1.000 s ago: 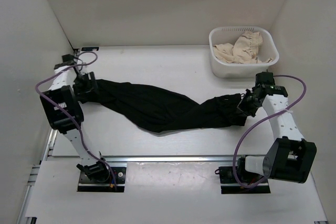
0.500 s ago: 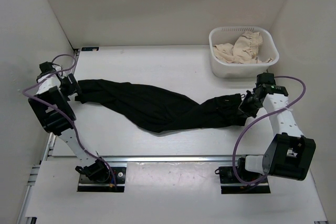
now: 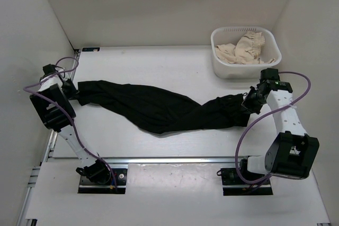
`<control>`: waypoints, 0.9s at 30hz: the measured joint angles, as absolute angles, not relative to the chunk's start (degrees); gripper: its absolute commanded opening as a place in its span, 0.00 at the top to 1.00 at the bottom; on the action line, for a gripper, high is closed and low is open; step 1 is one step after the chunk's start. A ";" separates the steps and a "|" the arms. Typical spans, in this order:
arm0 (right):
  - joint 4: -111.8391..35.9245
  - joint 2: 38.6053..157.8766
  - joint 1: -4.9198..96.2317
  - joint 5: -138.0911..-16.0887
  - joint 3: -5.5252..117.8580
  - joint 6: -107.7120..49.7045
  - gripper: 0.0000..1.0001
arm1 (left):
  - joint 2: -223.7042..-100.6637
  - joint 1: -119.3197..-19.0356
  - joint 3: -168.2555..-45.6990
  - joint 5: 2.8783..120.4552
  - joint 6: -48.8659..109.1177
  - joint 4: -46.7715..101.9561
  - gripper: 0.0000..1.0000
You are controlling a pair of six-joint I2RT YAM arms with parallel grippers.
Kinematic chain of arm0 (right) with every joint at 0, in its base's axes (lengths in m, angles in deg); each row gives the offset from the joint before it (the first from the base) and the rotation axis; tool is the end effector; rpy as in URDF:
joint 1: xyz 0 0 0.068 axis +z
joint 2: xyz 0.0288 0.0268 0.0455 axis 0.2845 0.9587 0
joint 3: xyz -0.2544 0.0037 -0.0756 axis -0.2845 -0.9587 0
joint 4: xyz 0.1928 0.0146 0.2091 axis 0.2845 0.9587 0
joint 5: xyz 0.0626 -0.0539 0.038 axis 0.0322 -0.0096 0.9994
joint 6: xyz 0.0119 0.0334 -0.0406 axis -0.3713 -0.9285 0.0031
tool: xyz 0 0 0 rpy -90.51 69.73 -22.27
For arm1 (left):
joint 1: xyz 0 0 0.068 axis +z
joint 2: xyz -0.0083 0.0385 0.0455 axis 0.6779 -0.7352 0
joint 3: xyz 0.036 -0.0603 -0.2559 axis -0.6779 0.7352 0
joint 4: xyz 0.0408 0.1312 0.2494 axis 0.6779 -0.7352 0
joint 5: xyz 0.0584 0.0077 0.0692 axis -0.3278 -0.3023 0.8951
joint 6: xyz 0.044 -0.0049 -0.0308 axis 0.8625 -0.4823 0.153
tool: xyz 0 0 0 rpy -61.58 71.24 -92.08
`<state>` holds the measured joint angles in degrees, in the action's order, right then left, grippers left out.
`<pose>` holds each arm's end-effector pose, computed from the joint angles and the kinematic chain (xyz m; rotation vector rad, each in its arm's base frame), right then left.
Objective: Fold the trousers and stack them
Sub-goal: Flatten the trousers out
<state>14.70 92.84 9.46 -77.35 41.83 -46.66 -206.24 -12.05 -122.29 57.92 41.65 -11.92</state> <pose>0.2729 -0.0292 0.2519 0.7173 2.6693 0.2589 0.3865 0.2204 0.1428 -0.6737 2.6532 -0.1465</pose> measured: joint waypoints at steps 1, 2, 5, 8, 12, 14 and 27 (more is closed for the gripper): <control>14.90 93.32 9.46 -77.31 42.35 -46.85 1.00 | -206.17 -12.05 -122.29 57.76 41.65 -12.09 0.86; 14.99 93.98 9.41 -77.16 43.01 -46.96 1.00 | -206.00 -11.98 -122.27 57.59 41.65 -12.33 0.86; 16.89 99.79 8.87 -75.82 49.81 -47.12 1.00 | -204.93 -11.67 -122.42 57.66 41.65 -13.47 0.86; 21.39 113.49 7.03 -73.03 71.71 -46.83 1.00 | -204.44 -11.00 -126.88 58.84 41.65 -17.73 0.86; 19.47 123.57 3.64 -69.27 95.34 -47.12 1.00 | -204.58 -8.81 -141.55 58.70 41.67 -24.71 0.86; 18.35 120.20 0.32 -67.02 93.92 -47.60 1.00 | -203.57 -7.63 -146.44 58.44 41.78 -26.00 0.86; 16.80 91.00 -13.86 -70.86 34.75 -49.04 0.99 | -192.10 -1.34 -116.87 66.86 41.94 -29.84 0.86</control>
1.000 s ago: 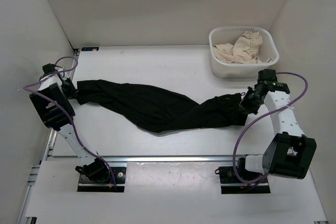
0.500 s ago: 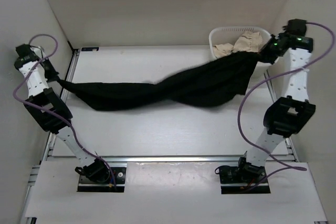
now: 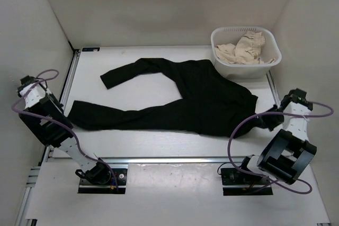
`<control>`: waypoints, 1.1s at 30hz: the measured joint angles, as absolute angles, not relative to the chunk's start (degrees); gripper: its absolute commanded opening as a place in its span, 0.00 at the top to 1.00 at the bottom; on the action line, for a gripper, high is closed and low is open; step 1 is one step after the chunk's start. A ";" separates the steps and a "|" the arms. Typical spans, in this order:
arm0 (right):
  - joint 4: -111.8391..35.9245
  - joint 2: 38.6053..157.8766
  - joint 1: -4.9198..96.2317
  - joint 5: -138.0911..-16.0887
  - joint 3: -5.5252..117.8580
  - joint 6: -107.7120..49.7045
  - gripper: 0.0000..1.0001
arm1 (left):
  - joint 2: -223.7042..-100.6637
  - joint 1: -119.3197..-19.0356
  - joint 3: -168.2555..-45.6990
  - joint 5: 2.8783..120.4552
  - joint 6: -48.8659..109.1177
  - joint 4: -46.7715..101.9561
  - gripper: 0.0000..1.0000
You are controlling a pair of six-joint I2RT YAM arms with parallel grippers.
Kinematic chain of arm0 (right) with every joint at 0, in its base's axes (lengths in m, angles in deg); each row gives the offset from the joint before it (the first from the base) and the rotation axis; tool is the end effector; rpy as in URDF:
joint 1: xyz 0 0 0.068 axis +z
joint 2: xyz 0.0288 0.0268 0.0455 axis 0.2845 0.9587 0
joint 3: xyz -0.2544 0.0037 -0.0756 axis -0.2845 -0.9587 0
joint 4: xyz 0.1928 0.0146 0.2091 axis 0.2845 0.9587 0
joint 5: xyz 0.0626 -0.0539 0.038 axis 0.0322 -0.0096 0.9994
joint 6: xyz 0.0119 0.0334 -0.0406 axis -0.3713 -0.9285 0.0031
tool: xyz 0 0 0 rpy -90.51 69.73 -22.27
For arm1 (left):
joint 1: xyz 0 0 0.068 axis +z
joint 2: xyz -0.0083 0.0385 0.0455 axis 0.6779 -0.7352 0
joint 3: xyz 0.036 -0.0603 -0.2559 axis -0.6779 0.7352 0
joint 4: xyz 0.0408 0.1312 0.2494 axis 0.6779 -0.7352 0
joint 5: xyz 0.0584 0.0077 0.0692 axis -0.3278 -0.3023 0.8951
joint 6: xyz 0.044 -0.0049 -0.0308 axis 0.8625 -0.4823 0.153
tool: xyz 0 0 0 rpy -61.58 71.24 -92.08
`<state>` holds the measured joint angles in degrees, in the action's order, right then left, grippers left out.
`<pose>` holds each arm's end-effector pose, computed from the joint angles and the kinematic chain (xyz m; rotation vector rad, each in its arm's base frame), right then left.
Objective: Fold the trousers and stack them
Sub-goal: Flatten the trousers out
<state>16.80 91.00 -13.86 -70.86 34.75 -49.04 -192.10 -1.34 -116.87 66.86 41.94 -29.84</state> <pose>0.2209 -0.1196 0.2208 1.3269 2.5271 0.3354 0.2871 0.2502 0.2019 -1.0234 2.7521 0.0306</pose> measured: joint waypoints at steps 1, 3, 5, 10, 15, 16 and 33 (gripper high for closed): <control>16.82 91.00 -14.76 -71.52 32.15 -49.02 0.99 | -192.10 -1.10 -114.99 67.71 41.91 -29.93 0.86; 16.80 91.00 -16.44 -73.07 28.13 -48.84 0.99 | -192.10 -0.59 -111.41 69.59 41.89 -30.06 0.86; 16.76 91.00 -16.68 -74.05 27.49 -48.69 0.99 | -191.99 -0.13 -108.76 71.14 41.85 -29.82 0.86; 16.30 90.59 -16.99 -77.07 28.34 -48.25 0.99 | -190.85 0.61 -106.27 73.65 41.83 -28.88 0.86; 16.69 89.41 -17.16 -76.13 33.42 -47.38 1.00 | -188.27 1.16 -108.85 73.85 41.87 -30.24 0.86; 16.78 89.12 -17.16 -75.39 34.84 -47.23 1.00 | -188.01 1.16 -110.75 73.35 41.89 -31.92 0.86; 14.51 102.61 -16.62 -65.60 49.59 -45.78 1.00 | -214.11 -16.96 -161.96 62.84 41.69 -43.85 0.74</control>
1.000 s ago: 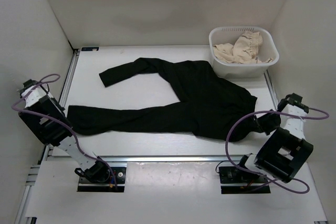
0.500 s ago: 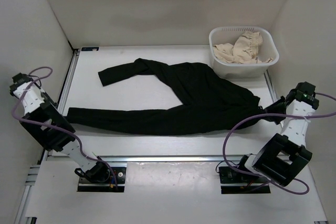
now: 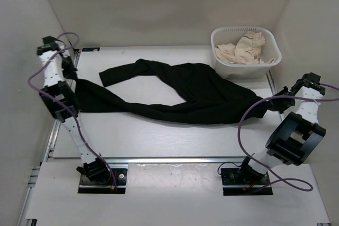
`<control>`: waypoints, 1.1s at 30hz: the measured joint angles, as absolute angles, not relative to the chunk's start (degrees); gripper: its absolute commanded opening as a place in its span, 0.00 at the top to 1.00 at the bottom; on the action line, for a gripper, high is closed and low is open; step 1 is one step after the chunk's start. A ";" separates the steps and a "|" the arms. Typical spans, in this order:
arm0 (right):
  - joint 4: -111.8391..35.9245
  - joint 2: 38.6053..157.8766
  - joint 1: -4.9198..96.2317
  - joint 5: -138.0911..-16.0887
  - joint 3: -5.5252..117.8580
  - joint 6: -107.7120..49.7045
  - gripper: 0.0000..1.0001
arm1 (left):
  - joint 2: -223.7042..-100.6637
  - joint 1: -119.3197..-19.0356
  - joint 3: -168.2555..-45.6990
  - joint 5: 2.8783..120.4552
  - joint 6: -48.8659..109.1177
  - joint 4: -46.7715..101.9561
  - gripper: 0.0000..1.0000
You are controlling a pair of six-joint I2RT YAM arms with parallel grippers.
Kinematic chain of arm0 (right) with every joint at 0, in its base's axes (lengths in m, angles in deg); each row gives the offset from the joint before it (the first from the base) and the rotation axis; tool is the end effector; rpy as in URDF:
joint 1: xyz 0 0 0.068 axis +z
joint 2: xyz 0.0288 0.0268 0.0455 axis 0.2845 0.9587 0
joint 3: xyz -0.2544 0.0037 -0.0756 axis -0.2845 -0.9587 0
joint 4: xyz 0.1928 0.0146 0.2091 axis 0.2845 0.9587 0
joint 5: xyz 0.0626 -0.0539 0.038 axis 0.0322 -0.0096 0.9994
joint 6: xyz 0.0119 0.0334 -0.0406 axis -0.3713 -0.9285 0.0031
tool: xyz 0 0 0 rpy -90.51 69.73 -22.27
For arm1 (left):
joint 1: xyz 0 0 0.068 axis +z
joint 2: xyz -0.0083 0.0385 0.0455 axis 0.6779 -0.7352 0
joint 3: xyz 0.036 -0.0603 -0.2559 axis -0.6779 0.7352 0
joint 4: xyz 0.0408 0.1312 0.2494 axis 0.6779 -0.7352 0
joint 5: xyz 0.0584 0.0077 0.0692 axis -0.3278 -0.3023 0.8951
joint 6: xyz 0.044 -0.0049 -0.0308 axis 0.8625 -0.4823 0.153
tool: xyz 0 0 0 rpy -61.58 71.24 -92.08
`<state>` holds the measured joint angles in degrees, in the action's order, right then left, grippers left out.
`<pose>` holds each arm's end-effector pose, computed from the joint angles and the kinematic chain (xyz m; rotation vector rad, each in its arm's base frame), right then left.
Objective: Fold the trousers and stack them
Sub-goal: Flatten the trousers out
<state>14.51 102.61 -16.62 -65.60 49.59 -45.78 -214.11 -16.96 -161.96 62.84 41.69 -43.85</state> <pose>0.2686 -0.1615 0.2497 1.2233 2.4405 0.4171 0.4375 0.2060 0.2740 -0.5857 2.7030 -0.0559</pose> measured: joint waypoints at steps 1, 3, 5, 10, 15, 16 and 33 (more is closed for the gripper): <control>14.13 103.77 -16.22 -64.81 49.52 -45.57 1.00 | -218.17 -18.49 -164.15 62.92 41.69 -42.98 0.65; 13.67 104.90 -14.96 -63.82 49.48 -44.97 1.00 | -224.18 -20.81 -165.50 63.51 41.94 -41.84 0.24; 13.46 105.23 -13.19 -63.04 49.48 -44.06 1.00 | -228.29 -22.67 -165.50 63.58 41.63 -41.97 0.11; 13.30 104.51 -10.87 -61.42 49.48 -42.72 1.00 | -222.50 -22.84 -156.02 63.95 41.76 -38.37 0.00; 12.82 102.44 -10.87 -61.29 48.58 -42.51 1.00 | -201.21 -16.31 -135.08 65.09 41.72 -30.28 0.00; 12.78 102.11 -10.87 -61.29 48.28 -42.48 1.00 | -197.93 -14.82 -132.08 65.70 41.72 -28.99 0.00; 12.82 100.27 -10.87 -61.62 47.32 -42.48 1.00 | -205.52 -13.12 -121.00 63.32 41.89 -21.27 0.86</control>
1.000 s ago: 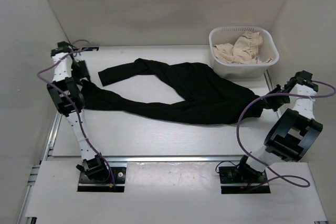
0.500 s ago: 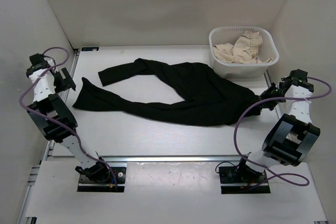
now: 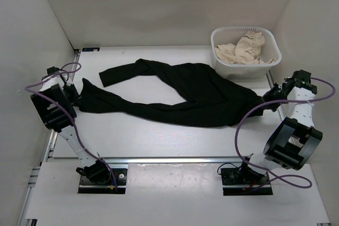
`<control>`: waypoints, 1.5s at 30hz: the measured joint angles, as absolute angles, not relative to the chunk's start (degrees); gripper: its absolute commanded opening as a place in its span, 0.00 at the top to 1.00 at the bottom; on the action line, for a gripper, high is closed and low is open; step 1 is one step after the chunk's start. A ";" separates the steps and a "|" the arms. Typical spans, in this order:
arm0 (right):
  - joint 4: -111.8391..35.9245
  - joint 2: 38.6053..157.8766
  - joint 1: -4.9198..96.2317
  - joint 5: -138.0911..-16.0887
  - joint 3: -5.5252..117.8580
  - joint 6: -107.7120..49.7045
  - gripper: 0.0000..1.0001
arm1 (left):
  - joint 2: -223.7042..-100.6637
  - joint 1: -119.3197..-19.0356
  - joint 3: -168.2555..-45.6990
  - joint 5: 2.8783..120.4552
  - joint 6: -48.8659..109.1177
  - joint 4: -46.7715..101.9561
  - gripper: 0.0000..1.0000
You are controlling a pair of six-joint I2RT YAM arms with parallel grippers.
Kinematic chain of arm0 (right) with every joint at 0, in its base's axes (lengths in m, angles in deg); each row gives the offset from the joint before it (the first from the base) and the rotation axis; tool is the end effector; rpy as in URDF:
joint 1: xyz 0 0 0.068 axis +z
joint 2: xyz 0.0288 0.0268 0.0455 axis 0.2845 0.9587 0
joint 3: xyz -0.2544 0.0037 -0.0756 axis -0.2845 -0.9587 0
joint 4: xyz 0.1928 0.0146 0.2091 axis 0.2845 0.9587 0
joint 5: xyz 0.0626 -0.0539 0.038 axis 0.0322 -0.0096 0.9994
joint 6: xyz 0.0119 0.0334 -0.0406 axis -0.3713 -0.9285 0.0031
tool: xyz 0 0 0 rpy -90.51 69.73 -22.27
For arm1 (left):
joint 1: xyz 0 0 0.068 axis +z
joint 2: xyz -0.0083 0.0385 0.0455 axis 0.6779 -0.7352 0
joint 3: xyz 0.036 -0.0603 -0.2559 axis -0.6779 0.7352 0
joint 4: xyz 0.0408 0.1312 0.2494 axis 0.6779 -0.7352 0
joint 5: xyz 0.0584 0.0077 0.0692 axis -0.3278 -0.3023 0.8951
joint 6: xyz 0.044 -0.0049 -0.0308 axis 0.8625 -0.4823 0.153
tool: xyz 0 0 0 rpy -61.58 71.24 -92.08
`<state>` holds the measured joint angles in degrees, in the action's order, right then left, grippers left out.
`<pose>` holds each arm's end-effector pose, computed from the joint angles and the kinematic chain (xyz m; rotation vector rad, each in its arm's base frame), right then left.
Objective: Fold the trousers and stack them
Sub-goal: Flatten the trousers out
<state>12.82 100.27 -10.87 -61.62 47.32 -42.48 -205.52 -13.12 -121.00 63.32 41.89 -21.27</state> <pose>0.2777 -0.1282 0.2510 0.9866 2.4996 0.5152 0.3700 0.2052 0.1362 -0.7276 2.8386 -0.0931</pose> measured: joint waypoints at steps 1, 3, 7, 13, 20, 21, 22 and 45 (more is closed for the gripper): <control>13.06 100.12 -10.89 -61.70 47.45 -42.48 1.00 | -205.32 -12.90 -120.69 62.68 41.83 -21.19 0.86; 14.88 100.12 -11.22 -62.21 49.13 -42.51 1.00 | -204.64 -11.65 -119.89 61.04 41.76 -21.43 0.86; 18.53 100.12 -12.51 -65.22 58.35 -43.10 1.00 | -202.67 -6.23 -119.45 61.20 41.69 -24.68 0.86; 22.18 100.14 -13.08 -68.39 72.50 -44.47 1.00 | -195.26 1.27 -120.10 63.51 42.61 -31.02 0.86; 23.55 100.84 -13.21 -71.76 67.82 -44.69 1.00 | -192.66 1.07 -118.82 66.07 43.01 -32.36 0.86; 23.64 100.91 -13.49 -72.72 65.85 -44.67 1.00 | -192.36 1.09 -118.27 66.53 43.05 -32.14 0.86; 23.58 100.75 -13.73 -73.49 64.15 -44.65 1.00 | -191.94 1.09 -117.42 67.10 43.07 -31.68 0.86; 25.26 85.15 -22.50 -99.19 28.21 -51.29 0.65 | -184.80 7.67 -96.85 80.21 42.11 -27.42 0.85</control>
<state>25.26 85.15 -22.50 -99.19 28.21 -51.29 -184.80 7.67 -96.85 80.21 42.11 -27.42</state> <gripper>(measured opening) 0.161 0.149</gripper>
